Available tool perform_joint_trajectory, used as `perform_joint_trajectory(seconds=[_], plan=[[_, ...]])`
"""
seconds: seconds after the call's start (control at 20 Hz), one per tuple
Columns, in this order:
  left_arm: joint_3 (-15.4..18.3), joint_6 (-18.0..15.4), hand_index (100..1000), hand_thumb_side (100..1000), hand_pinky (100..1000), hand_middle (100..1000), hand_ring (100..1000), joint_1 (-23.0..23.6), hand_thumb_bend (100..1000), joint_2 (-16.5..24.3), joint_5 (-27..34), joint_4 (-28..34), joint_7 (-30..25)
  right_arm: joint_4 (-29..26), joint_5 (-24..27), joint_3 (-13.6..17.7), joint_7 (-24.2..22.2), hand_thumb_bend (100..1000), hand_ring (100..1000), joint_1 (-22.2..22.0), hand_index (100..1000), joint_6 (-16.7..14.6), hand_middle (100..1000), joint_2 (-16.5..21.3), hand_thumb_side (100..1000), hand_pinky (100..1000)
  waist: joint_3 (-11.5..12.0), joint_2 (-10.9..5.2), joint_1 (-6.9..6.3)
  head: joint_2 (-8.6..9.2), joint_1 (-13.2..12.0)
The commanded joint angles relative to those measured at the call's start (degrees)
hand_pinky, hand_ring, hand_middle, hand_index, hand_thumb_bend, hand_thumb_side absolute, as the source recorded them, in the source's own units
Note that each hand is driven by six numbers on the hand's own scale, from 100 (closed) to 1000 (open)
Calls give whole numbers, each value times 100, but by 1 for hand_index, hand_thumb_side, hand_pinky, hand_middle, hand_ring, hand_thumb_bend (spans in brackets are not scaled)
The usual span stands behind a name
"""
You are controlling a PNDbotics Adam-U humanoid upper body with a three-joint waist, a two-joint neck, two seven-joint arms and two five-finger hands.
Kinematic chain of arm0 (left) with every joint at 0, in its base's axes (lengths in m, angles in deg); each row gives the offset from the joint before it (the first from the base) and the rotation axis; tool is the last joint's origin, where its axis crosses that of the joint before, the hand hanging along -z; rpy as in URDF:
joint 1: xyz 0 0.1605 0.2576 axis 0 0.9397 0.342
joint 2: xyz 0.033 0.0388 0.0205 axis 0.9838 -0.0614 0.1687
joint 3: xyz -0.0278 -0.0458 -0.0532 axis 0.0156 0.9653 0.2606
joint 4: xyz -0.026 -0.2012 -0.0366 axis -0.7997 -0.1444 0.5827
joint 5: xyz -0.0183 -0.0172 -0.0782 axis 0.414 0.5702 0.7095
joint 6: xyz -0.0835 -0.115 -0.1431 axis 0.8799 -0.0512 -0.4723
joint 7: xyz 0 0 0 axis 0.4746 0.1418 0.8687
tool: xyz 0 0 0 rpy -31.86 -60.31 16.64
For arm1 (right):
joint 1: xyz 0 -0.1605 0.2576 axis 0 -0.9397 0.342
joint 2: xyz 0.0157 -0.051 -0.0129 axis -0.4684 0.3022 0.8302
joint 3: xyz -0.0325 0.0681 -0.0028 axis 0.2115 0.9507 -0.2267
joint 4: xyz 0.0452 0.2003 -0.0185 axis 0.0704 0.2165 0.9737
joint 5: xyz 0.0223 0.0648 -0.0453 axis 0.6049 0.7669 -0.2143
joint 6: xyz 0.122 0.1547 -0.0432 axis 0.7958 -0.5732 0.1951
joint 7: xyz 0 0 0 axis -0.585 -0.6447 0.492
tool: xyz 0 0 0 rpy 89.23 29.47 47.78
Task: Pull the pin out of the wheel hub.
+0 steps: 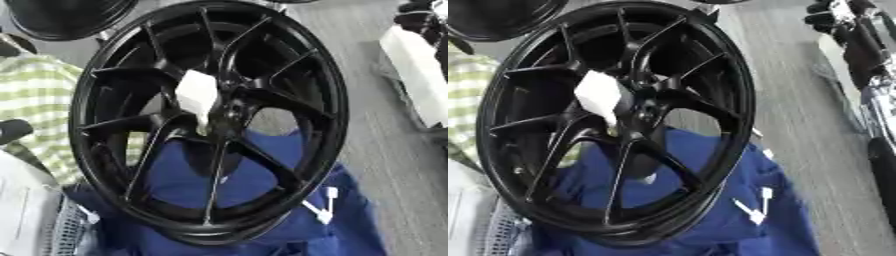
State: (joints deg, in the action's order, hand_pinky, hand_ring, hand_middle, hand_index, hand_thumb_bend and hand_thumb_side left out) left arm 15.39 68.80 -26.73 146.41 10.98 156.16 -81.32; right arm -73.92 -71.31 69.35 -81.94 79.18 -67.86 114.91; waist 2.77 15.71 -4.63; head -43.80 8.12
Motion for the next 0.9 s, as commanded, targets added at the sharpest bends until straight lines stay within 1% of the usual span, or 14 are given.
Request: perform_joint_trajectory(seconds=[0.05,0.2,0.3,0.5,0.7,0.75,0.85,0.9], plan=[[-82,203,812,557,805,700,739,-342,593,-110,163,54,-256,-45,-33,4,-37,100,759,59,782,4,699,94,723,877,-9,-140,6,-12,-55],[-210,422,817,556,810,709,746,-751,599,-375,233,44,-508,-32,-41,16,-40,100,759,37,782,13,699,93,727,877,4,-146,-1,-22,-61],[-311,503,823,558,814,717,751,-1024,603,-560,274,-20,-676,-24,-46,29,-31,100,759,25,782,14,699,95,728,877,14,-148,-2,-27,-58],[-600,501,831,562,818,729,758,-1608,611,-1026,333,-316,-1035,-9,-39,43,-17,100,760,10,783,21,699,89,730,877,33,-156,-3,-6,-49],[-901,398,836,568,820,741,763,-2269,618,-1536,319,-760,-1478,-1,-35,54,-12,100,760,-3,783,23,700,90,733,877,68,-147,-1,43,-30],[-874,402,837,569,820,742,764,-2618,618,-1732,320,-976,-2053,3,-37,72,1,100,760,-18,783,23,700,92,734,877,109,-139,9,61,4],[-523,366,839,572,821,745,765,-3110,618,-2068,290,-1382,-3580,6,-38,102,27,100,760,-43,784,19,700,87,736,877,166,-125,26,95,47],[-359,321,841,571,821,746,765,-3243,621,-2176,270,-1527,-4101,5,-38,109,34,100,761,-47,784,19,700,85,737,877,177,-117,29,110,57]])
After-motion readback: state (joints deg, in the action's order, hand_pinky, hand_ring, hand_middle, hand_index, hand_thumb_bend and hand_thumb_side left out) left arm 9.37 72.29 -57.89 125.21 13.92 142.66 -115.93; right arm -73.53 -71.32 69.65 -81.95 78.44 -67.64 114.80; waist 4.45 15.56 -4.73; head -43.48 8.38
